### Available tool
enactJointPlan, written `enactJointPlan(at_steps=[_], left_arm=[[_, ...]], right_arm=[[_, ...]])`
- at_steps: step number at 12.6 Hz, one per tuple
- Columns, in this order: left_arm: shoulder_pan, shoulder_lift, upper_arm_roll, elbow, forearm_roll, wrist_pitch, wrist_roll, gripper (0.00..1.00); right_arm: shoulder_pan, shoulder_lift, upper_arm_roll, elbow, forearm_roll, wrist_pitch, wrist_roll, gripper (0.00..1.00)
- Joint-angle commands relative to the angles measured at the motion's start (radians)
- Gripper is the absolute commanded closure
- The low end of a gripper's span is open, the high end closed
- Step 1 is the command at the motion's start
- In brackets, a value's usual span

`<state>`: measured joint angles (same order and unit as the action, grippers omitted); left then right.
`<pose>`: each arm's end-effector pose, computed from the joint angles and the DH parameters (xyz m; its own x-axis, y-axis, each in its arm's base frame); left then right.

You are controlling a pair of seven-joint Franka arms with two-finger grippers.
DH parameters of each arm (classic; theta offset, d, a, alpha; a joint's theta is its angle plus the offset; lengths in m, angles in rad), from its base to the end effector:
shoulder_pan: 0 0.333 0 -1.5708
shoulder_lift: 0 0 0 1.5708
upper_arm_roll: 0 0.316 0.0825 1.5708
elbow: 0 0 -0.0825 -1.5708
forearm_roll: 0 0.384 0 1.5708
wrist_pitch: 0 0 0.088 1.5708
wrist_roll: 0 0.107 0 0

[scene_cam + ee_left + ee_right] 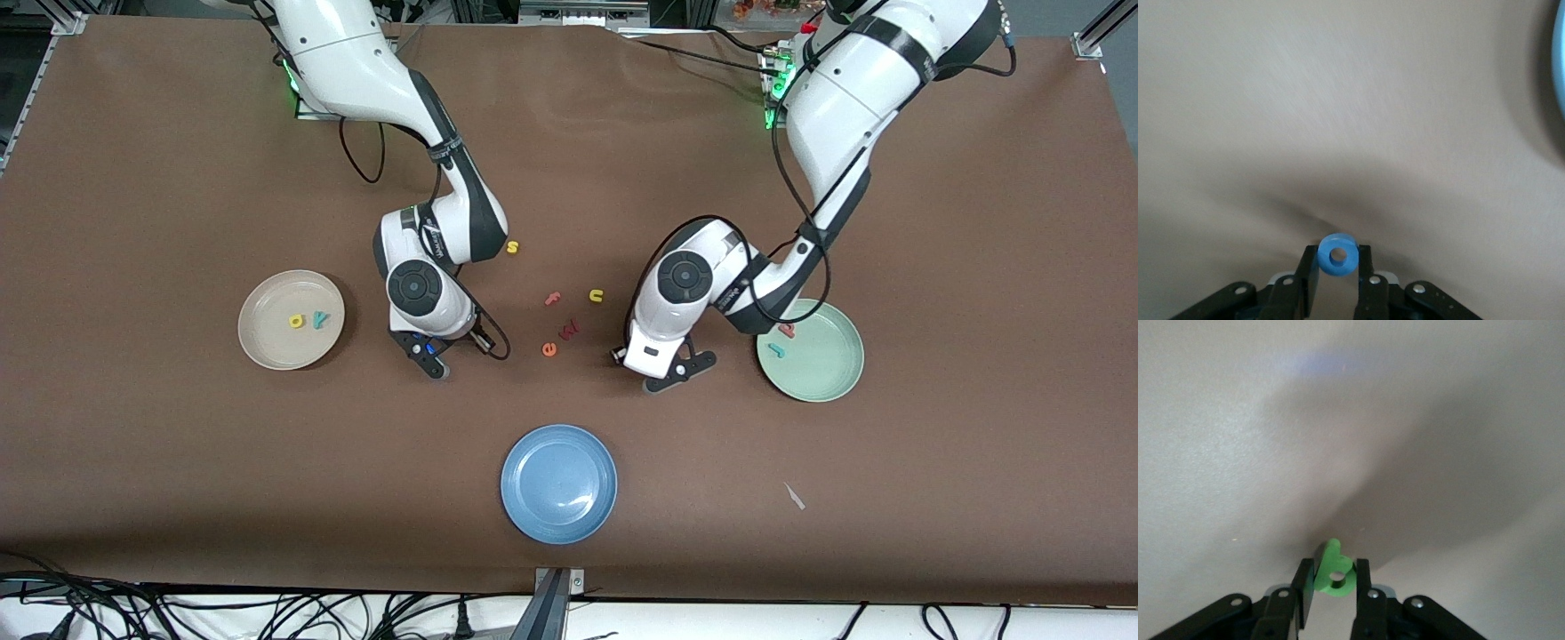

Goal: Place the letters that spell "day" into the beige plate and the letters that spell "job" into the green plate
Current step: 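Drop the green letter in the cream plate while the left gripper drops blue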

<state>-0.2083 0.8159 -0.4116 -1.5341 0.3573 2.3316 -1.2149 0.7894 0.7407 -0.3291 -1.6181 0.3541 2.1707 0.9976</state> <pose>0.6087 -0.3690 0.2053 0.8871 0.4615 -0.0013 0.4605 -0.8850 0.0682 0.5874 0.3342 0.1955 0.7609 -0.6397 -0.1091 -0.6327 -0.7687 0.0941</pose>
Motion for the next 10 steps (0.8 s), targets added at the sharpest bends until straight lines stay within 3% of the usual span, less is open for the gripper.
enactJointPlan(at_steps=[1,5,7,10], left_arm=[[0.03,-0.102,-0.004,-0.015,0.043,-0.121,0.058,0.99],[0.119,-0.182,-0.012,-0.015,0.028,-0.282,0.387,0.98],[0.203,-0.196,-0.016,-0.023,0.025,-0.316,0.608,0.94],[0.321,-0.199,-0.023,-0.031,0.013,-0.38,0.933,0.95]], right_arm=[[0.005,-0.096,-0.039,-0.083,-0.052,-0.046,-0.153,0.98],[0.004,-0.243,-0.125,-0.259,-0.058,-0.035,-0.475,0.98],[0.001,-0.271,-0.169,-0.295,-0.047,-0.078,-0.73,0.99],[0.001,-0.294,-0.25,-0.341,-0.05,-0.118,-0.848,0.99]])
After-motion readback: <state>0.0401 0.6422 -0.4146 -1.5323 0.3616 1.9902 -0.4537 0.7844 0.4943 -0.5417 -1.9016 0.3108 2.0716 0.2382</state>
